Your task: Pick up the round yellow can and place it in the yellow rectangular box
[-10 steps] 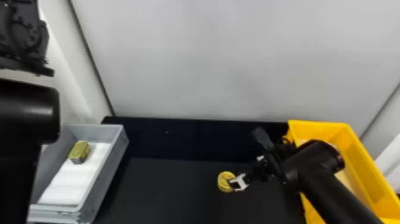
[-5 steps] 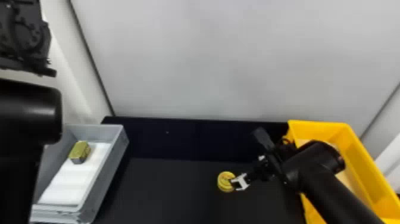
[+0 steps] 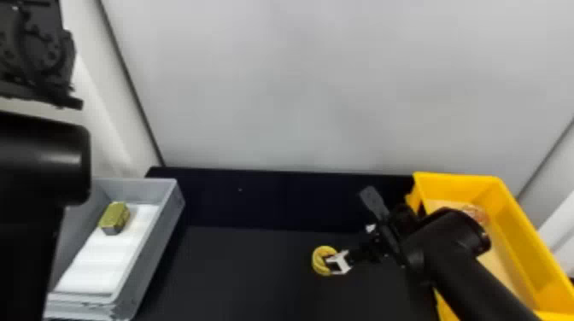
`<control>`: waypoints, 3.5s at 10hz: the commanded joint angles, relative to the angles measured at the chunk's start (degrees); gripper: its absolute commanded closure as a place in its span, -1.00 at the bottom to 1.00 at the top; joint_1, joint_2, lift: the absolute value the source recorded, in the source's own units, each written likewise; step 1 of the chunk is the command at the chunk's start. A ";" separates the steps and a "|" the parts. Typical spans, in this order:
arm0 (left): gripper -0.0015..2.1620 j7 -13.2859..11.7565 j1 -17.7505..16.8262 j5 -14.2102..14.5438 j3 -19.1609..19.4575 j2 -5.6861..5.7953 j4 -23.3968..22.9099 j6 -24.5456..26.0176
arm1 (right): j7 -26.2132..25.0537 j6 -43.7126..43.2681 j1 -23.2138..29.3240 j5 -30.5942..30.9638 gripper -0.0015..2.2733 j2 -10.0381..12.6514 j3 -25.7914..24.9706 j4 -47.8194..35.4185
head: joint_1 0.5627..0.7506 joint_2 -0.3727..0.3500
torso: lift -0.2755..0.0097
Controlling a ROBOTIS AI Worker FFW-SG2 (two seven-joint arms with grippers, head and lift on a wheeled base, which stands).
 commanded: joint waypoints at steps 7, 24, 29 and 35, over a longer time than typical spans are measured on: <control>-0.89 -0.08 -0.16 0.22 -0.18 0.11 0.05 -0.07 | 0.50 1.38 0.88 -0.01 -0.83 0.55 -0.01 1.77 | 0.07 0.18 | 0.86; -0.89 0.01 -0.24 0.22 -0.45 0.38 0.14 0.20 | -1.43 -0.64 0.18 -2.29 -0.90 1.52 1.58 0.45 | 0.07 0.18 | 0.86; -0.89 0.01 -0.51 0.22 -0.71 0.38 0.40 0.11 | -2.14 -1.26 0.01 -3.35 -0.89 2.14 1.58 1.68 | 0.07 0.18 | 0.86; -0.89 0.09 -0.77 0.22 -0.97 0.29 0.58 -0.15 | -2.58 -2.23 -0.70 -3.44 -0.89 2.49 1.66 4.84 | 0.07 0.18 | 0.86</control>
